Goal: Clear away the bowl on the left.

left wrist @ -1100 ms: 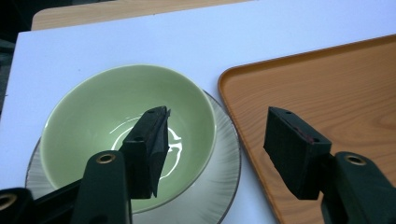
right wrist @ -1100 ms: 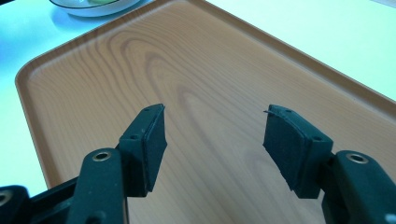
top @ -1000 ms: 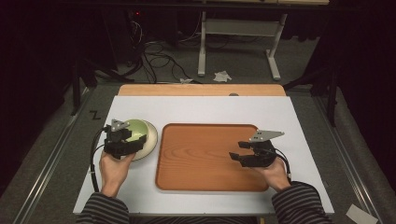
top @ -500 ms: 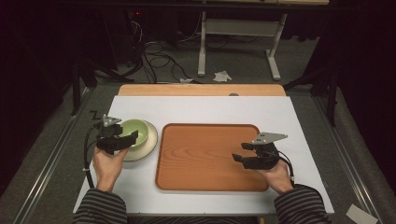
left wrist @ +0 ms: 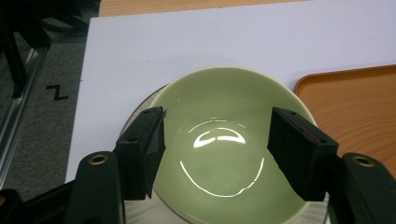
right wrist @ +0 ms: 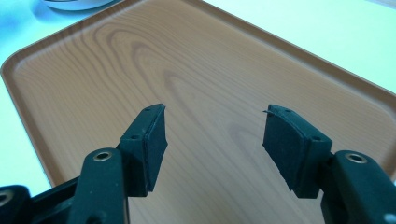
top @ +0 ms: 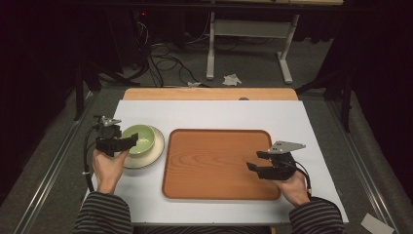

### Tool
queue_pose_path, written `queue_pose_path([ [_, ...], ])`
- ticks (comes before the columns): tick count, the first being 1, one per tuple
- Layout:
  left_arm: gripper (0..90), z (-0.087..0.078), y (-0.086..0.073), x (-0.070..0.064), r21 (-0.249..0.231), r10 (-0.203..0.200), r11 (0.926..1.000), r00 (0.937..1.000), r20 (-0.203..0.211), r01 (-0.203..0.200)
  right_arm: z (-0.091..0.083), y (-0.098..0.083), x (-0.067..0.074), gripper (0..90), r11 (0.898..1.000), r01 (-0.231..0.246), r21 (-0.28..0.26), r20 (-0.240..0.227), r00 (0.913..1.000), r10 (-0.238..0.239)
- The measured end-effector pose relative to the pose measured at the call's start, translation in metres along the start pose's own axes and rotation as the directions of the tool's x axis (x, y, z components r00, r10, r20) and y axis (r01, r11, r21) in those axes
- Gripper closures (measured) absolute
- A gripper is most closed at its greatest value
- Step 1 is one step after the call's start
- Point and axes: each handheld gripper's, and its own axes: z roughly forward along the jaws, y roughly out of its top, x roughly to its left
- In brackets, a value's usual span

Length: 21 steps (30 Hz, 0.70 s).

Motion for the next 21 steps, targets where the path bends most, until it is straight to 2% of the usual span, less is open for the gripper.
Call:
queue_pose_path([
  [9, 36.4, 0.007, 0.002, 0.015, 0.023, -0.050, 0.9985, 0.9987, 0.000, 0.050, -0.005, -0.005, -0.001, 40.9, 1.000, -0.003, -0.005, 0.023, 0.9997, 0.003],
  [14, 36.4, 0.010, 0.004, 0.020, 0.025, -0.071, 0.9972, 0.9974, 0.008, 0.071, -0.010, -0.008, 0.000, 40.9, 1.000, -0.024, -0.002, 0.032, 0.9992, 0.024],
  [21, 38.1, 0.018, 0.006, 0.024, 0.070, -0.073, 0.9949, 0.9973, 0.007, 0.072, -0.013, -0.012, 0.000, 40.8, 1.000, -0.028, -0.007, 0.047, 0.9985, 0.028],
])
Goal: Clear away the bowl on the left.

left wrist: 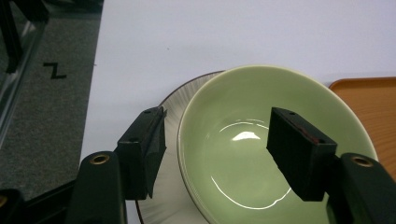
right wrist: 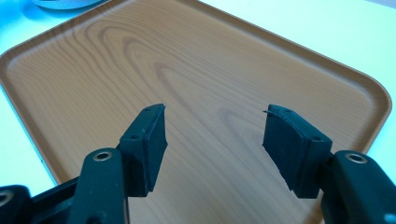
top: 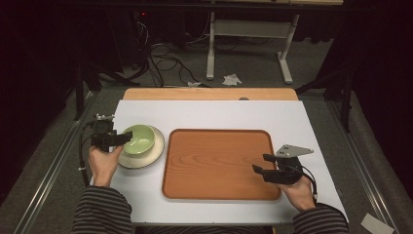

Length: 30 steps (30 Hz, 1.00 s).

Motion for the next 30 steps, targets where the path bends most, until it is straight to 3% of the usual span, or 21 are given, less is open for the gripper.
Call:
queue_pose_path([
  [2, 38.2, 0.003, 0.002, -0.001, 0.024, 0.029, 0.9993, 0.9992, -0.027, -0.028, 0.000, -0.001, 0.000, 40.8, 1.000, 0.004, 0.004, 0.006, 1.0000, -0.004],
  [9, 37.2, 0.011, 0.005, 0.001, 0.055, 0.028, 0.9982, 0.9991, -0.030, -0.026, -0.006, -0.005, 0.001, 40.8, 1.000, -0.007, 0.000, 0.017, 0.9998, 0.007],
  [13, 37.1, 0.020, 0.007, 0.007, 0.101, 0.013, 0.9948, 0.9997, -0.019, -0.011, -0.010, -0.008, 0.001, 40.8, 1.000, -0.015, -0.003, 0.022, 0.9996, 0.015],
  [30, 51.7, 0.037, 0.006, 0.005, 0.164, -0.003, 0.9865, 0.9999, 0.014, 0.000, -0.018, -0.014, 0.001, 40.9, 1.000, -0.015, -0.006, 0.044, 0.9989, 0.016],
])
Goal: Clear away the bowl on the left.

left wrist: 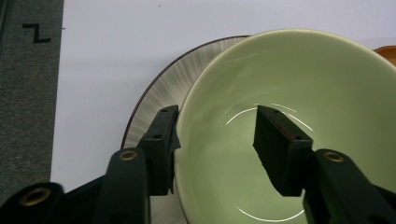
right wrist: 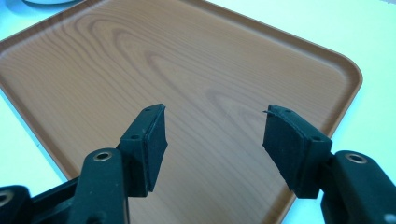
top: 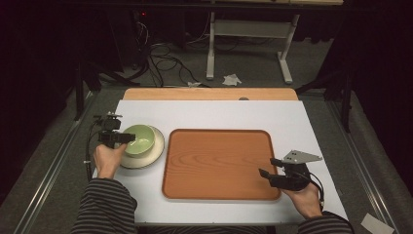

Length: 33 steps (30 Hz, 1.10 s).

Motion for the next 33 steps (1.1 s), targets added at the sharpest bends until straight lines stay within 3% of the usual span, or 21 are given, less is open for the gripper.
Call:
queue_pose_path([
  [20, 73.4, 0.003, -0.003, 0.016, 0.020, -0.092, 0.9957, 0.9943, 0.054, 0.091, 0.001, 0.000, 0.001, 40.9, 1.000, -0.004, -0.001, 0.002, 1.0000, 0.004],
  [33, 80.9, 0.004, -0.003, 0.020, 0.032, -0.111, 0.9935, 0.9896, 0.091, 0.109, 0.001, 0.000, 0.001, 40.9, 1.000, -0.001, 0.004, 0.000, 1.0000, 0.001],
])
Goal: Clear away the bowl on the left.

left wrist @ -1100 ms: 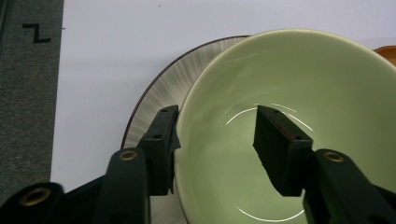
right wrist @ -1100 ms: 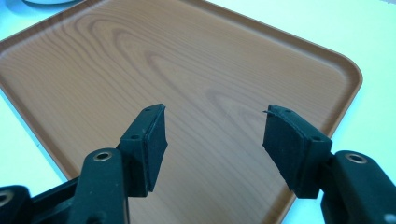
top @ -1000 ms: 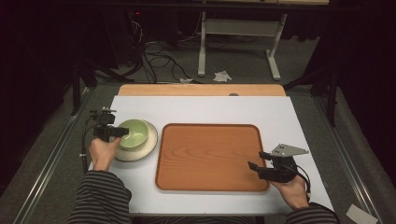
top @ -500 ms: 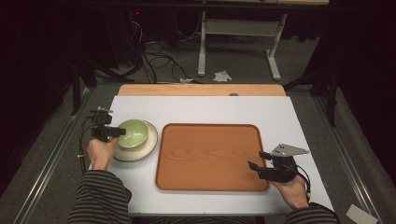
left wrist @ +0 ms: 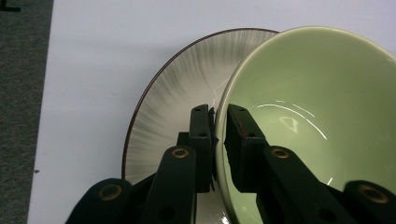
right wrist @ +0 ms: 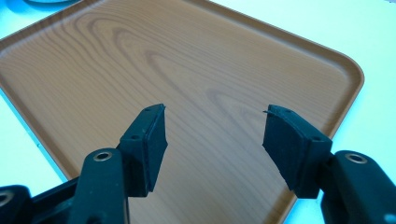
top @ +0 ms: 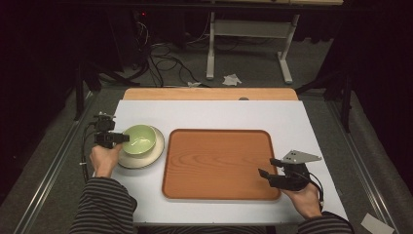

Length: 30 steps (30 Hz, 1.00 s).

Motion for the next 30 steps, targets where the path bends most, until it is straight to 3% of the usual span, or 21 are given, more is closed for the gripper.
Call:
queue_pose_path([
  [13, 83.6, 0.000, 0.001, -0.002, 0.005, 0.004, 1.0000, 0.9997, 0.022, -0.004, -0.001, 0.000, 0.000, 40.9, 1.000, -0.001, 0.000, 0.000, 1.0000, 0.001],
  [23, 83.1, -0.006, 0.000, -0.004, -0.014, 0.027, 0.9996, 0.9994, 0.020, -0.027, -0.001, 0.000, 0.000, 40.9, 1.000, 0.000, -0.002, -0.002, 1.0000, 0.000],
  [30, 83.2, -0.013, 0.000, -0.008, -0.041, 0.041, 0.9984, 0.9983, 0.041, -0.039, 0.003, 0.002, 0.001, 40.9, 1.000, -0.001, 0.002, -0.008, 1.0000, 0.001],
])
